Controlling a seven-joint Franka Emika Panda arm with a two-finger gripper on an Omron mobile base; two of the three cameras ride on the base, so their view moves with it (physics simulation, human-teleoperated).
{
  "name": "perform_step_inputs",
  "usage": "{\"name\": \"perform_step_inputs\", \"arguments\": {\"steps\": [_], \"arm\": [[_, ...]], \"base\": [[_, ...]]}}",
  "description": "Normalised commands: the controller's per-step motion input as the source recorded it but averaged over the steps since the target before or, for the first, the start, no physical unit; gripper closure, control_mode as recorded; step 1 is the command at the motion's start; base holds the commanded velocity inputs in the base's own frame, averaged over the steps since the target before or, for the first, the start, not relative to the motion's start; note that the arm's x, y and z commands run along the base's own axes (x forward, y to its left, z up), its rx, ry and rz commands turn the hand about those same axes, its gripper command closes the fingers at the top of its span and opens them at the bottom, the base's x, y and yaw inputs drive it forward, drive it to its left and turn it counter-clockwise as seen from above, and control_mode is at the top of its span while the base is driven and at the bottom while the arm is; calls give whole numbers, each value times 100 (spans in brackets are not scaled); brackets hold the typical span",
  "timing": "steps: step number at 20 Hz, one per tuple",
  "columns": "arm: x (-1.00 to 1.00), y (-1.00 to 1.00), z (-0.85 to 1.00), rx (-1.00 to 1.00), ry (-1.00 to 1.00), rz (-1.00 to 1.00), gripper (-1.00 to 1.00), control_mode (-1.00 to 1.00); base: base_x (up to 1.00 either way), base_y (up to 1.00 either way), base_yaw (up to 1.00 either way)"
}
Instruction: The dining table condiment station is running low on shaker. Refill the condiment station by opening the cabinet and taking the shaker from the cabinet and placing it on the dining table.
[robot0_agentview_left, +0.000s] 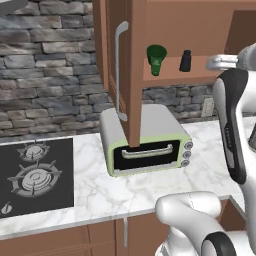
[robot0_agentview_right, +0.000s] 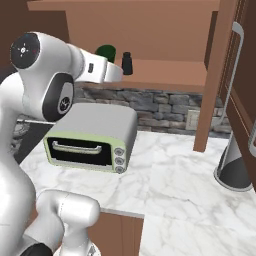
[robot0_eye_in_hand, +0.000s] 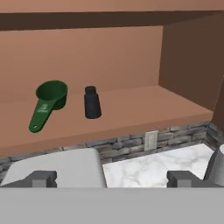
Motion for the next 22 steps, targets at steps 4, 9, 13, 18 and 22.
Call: {"name": "perform_step_inputs", "arguments": {"steps": [4,9,13,18,22], "arm": [[31,1,-2,0,0,1,-100,-100],[39,9,-25,0,0,6,-100,-100],[43,10,-28,0,0,7,-100,-100],[43,0,-1,0,0,1,-100,-100],[41,0,0,0,1,0,-100,-100]], "base": [[0,0,0],[0,0,0],[0,0,0],[0,0,0],[0,0,0]]}}
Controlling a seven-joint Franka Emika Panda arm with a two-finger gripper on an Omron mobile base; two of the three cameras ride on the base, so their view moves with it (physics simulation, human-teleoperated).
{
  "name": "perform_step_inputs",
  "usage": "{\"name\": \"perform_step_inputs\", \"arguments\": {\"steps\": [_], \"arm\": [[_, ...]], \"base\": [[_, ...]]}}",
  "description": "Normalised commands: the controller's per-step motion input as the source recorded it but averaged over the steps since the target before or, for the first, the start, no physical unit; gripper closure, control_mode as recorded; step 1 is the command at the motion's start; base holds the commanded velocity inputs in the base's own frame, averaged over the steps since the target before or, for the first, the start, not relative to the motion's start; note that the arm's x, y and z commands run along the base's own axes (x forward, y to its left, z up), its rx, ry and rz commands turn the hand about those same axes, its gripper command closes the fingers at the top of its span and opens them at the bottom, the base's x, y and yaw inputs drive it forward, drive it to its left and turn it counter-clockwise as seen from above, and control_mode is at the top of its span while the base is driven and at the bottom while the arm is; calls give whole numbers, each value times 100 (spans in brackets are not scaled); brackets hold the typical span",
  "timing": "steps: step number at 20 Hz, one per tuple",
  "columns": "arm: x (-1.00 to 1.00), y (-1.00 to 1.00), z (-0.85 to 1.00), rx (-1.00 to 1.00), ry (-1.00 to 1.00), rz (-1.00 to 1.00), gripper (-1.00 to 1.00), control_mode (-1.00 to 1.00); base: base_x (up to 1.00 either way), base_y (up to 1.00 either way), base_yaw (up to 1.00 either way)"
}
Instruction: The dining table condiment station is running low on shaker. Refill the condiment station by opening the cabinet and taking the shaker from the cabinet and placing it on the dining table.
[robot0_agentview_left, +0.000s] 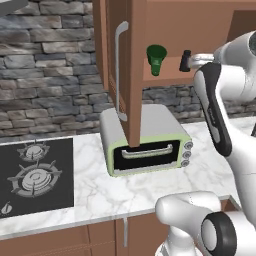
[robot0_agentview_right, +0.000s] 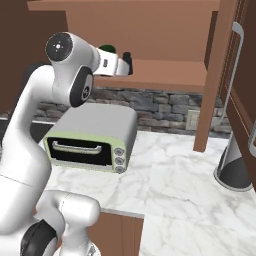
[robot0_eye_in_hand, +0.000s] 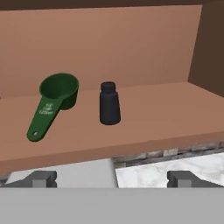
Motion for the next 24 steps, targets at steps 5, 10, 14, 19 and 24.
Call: {"name": "perform_step_inputs", "arguments": {"steps": [5,10,14,19,24], "arm": [[34,0,0,0,1,0,-100,-100],[36,0,0,0,0,0,-100,-100],[32,0,0,0,0,0,-100,-100],[37,-8,-1,1,0,1,-100,-100],[37,-12,-3,2,0,2,-100,-100]], "base": [[0,0,0],[0,0,0],[0,0,0],[0,0,0],[0,0,0]]}}
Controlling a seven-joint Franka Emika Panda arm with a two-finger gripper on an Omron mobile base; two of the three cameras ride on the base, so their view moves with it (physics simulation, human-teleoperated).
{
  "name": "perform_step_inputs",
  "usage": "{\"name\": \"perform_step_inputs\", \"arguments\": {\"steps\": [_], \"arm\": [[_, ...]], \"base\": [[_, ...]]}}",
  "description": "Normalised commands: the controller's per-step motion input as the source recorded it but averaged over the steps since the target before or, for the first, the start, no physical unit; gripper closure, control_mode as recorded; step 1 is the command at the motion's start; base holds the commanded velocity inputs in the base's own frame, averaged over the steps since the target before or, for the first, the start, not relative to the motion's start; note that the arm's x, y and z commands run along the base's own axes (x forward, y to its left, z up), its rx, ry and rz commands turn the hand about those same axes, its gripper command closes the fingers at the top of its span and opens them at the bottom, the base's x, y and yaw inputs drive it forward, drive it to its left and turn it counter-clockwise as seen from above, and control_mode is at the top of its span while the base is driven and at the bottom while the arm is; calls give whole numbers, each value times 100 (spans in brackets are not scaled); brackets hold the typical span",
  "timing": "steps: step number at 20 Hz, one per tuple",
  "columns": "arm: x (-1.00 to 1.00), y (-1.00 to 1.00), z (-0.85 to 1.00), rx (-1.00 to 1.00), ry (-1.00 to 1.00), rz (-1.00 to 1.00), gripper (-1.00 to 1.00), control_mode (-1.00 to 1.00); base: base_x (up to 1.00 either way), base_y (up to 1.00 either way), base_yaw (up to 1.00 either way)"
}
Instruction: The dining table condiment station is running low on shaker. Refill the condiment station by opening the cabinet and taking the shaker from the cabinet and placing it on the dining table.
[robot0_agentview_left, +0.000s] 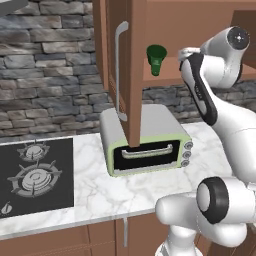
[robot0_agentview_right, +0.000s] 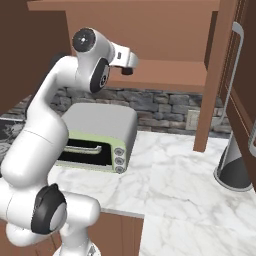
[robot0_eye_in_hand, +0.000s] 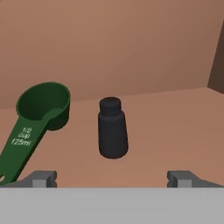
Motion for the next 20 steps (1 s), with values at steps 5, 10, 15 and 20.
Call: {"name": "perform_step_inputs", "arguments": {"steps": [5,10,15,20], "arm": [[35,-3,-4,0,0,1,-100,-100],[32,0,-3,0,0,0,-100,-100],[33,0,-5,0,0,0,-100,-100],[32,-4,-9,0,0,0,-100,-100]], "base": [[0,0,0],[0,0,0],[0,0,0],[0,0,0]]}}
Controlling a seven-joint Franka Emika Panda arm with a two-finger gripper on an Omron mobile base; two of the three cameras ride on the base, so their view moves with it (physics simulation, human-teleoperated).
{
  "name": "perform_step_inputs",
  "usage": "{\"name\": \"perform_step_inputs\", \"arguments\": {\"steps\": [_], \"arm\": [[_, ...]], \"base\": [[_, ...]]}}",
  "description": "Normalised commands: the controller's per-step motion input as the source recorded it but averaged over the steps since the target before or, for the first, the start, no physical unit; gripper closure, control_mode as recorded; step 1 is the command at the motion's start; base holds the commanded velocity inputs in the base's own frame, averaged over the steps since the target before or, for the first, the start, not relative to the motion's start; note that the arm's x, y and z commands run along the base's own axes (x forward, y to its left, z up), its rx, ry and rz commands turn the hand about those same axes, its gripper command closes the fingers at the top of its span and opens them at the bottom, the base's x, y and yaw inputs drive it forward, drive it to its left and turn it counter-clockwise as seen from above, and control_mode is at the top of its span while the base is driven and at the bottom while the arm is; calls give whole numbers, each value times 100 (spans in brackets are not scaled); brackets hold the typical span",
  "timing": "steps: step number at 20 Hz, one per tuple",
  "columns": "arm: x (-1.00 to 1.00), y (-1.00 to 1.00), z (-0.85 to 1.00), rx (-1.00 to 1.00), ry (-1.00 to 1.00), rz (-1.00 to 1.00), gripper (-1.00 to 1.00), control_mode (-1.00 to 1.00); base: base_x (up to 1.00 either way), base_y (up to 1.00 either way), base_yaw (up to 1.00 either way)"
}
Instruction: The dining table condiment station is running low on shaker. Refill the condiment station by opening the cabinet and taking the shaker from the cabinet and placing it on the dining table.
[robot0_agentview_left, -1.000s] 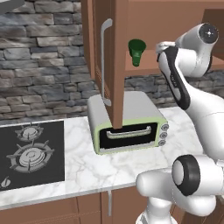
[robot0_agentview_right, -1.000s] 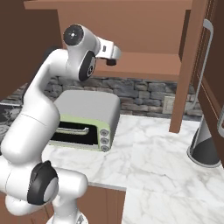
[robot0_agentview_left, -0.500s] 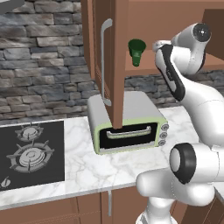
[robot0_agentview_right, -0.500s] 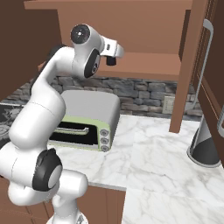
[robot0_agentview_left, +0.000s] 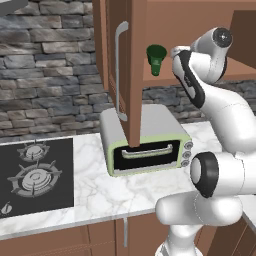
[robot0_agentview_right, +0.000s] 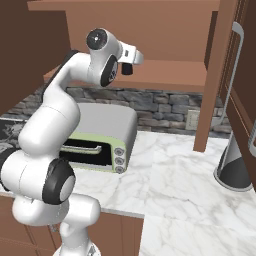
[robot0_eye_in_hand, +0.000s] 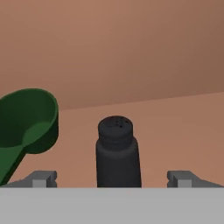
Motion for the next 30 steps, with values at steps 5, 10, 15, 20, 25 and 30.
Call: {"name": "perform_step_inputs", "arguments": {"steps": [5,10,15,20,25,30], "arm": [[31,-11,-6,0,0,0,-100,-100],[28,-11,-2,0,0,0,-100,-100],[23,-2,-6,0,0,0,-100,-100],[16,0,-10,0,0,0,-100,-100],[13,0,-9,0,0,0,100,-100],[1,0,-5,0,0,0,100,-100]], "base": [[0,0,0],[0,0,0],[0,0,0],[0,0,0],[0,0,0],[0,0,0]]}}
